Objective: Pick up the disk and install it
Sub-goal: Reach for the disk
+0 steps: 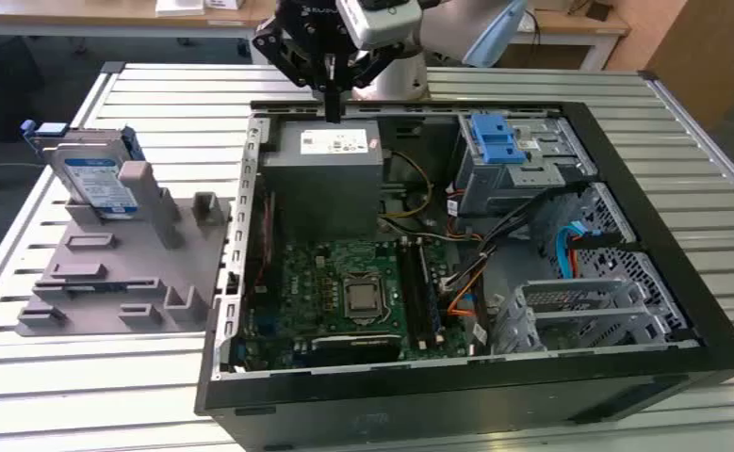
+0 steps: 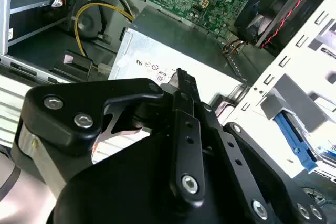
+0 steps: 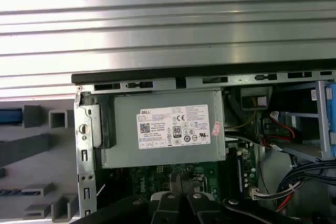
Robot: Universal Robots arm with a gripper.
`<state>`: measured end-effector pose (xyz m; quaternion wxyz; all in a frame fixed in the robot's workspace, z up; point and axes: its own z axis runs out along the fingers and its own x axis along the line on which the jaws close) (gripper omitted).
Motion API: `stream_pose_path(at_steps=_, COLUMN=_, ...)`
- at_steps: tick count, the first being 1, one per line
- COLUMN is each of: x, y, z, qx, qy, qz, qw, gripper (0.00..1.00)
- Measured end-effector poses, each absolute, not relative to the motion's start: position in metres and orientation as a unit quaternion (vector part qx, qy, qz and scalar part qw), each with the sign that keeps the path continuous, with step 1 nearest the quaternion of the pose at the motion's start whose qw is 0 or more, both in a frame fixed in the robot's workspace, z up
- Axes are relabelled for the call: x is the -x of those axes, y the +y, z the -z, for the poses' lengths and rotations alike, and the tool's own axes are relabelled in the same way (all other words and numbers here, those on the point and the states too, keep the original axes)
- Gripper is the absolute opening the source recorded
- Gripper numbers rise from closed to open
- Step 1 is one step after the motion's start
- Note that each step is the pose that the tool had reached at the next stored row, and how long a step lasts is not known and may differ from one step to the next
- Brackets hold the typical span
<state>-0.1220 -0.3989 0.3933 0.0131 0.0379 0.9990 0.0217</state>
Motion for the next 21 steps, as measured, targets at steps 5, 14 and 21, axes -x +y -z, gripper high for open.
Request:
stream_pose_path(at_steps=5, x=0.1221, y=-0.3989, z=-0.3933, qx=-0.038, qy=0.999, qz=-0.022, qw=0.013, gripper=0.11)
stream_pose_path(at_steps=14, x=0.1257, y=-0.3989, z=-0.3921, qx=-0.038, qy=0.999, qz=-0.022, qw=0.013, gripper=0.11)
stream_pose_path(at_steps=21, x=0.1284, y=-0.3989, z=-0.3911, qx=-0.038, qy=0.999, qz=-0.022, qw=0.012, gripper=0.11)
